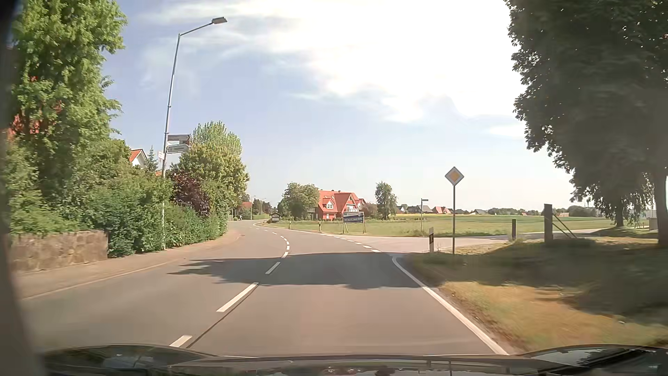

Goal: Follow the waypoints while adhering to traffic rules and regulations

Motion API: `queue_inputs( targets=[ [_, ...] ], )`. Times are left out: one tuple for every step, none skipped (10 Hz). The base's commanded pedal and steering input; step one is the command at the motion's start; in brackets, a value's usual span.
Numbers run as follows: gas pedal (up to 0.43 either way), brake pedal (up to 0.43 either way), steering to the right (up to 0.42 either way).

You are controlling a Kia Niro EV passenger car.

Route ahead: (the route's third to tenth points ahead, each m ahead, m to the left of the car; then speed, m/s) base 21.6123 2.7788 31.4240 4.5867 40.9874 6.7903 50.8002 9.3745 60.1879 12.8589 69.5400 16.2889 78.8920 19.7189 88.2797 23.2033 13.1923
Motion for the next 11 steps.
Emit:
queue_inputs(
  targets=[
    [0.150,0.000,-0.025],
    [0.150,0.000,-0.029],
    [0.150,0.000,-0.030],
    [0.150,0.000,-0.031],
    [0.150,0.000,-0.030],
    [0.150,0.000,-0.030],
    [0.150,0.000,-0.031],
    [0.150,0.000,-0.031],
    [0.150,0.000,-0.031],
    [0.150,0.000,-0.031],
    [0.150,0.000,-0.033]
  ],
)
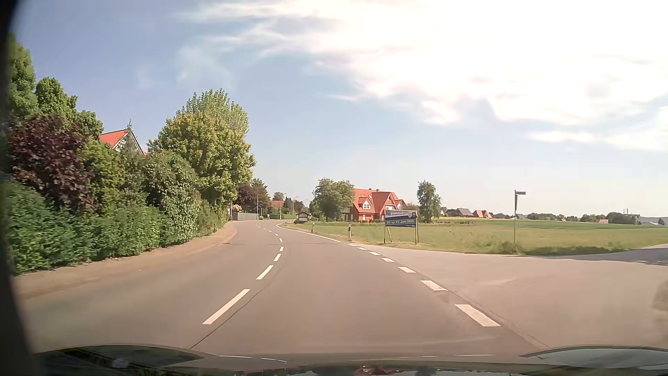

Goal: Follow the waypoints while adhering to traffic rules and regulations

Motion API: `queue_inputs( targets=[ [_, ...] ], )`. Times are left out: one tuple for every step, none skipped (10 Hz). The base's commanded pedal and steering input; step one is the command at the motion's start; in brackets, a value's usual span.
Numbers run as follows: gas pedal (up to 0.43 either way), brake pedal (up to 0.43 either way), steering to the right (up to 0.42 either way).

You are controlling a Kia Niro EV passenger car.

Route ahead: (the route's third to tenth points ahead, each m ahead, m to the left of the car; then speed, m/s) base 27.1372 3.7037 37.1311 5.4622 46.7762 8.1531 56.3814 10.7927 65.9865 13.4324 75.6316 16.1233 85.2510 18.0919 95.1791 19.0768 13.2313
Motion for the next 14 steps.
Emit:
queue_inputs(
  targets=[
    [0.150,0.000,-0.035],
    [0.150,0.000,-0.036],
    [0.150,0.000,-0.036],
    [0.150,0.000,-0.036],
    [0.150,0.000,-0.037],
    [0.150,0.000,-0.037],
    [0.150,0.000,-0.036],
    [0.150,0.000,-0.037],
    [0.150,0.000,-0.037],
    [0.150,0.000,-0.036],
    [0.150,0.000,-0.036],
    [0.150,0.000,-0.036],
    [0.150,0.000,-0.033],
    [0.150,0.000,-0.032]
  ],
)
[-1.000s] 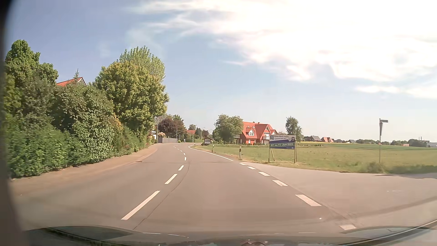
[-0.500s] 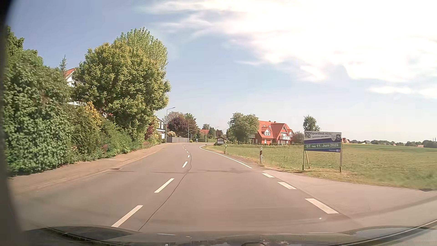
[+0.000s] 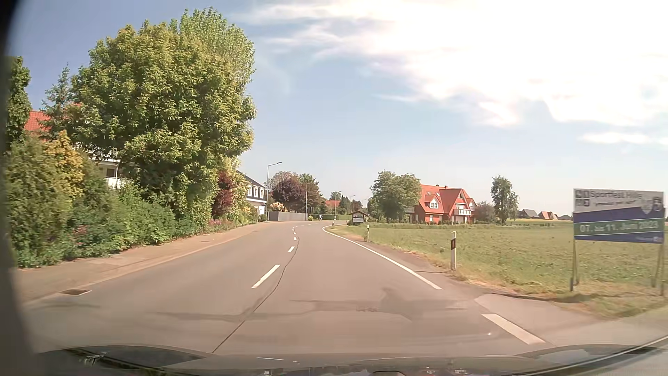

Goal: Follow the waypoints while adhering to traffic rules and regulations

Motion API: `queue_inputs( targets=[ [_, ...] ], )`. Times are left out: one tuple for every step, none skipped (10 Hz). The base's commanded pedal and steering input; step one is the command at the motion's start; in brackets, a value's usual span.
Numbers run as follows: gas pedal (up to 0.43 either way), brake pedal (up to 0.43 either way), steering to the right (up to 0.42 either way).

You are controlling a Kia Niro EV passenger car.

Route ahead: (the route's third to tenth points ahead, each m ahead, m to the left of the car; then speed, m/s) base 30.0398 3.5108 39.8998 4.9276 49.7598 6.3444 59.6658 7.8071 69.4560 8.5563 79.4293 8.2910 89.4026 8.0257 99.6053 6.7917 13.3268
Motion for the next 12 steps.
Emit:
queue_inputs(
  targets=[
    [0.150,0.000,-0.031],
    [0.150,0.000,-0.031],
    [0.150,0.000,-0.030],
    [0.150,0.000,-0.030],
    [0.150,0.000,-0.028],
    [0.150,0.000,-0.028],
    [0.150,0.000,-0.027],
    [0.150,0.000,-0.026],
    [0.150,0.000,-0.026],
    [0.150,0.000,-0.025],
    [0.150,0.000,-0.024],
    [0.150,0.000,-0.021]
  ],
)
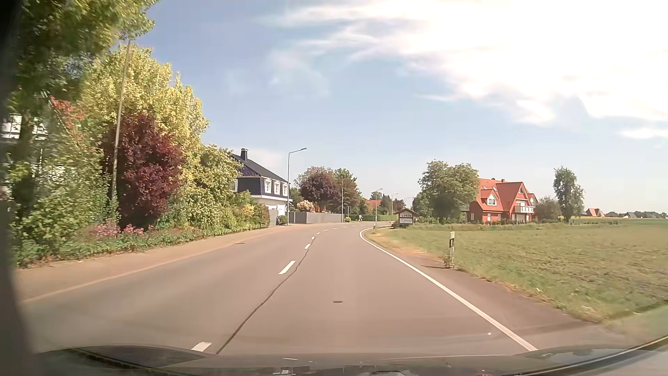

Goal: Follow the waypoints while adhering to traffic rules and regulations

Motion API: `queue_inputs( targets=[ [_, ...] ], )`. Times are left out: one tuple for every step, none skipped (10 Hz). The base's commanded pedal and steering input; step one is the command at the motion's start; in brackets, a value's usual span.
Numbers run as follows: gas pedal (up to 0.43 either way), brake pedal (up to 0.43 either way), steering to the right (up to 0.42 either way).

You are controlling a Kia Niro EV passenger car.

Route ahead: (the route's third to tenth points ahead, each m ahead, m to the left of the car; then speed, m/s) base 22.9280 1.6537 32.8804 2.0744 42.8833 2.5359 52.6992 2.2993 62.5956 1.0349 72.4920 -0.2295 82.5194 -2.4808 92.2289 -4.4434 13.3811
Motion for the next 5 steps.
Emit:
queue_inputs(
  targets=[
    [0.150,0.000,-0.018],
    [0.150,0.000,-0.015],
    [0.150,0.000,-0.014],
    [0.150,0.000,-0.014],
    [0.150,0.000,-0.014]
  ],
)
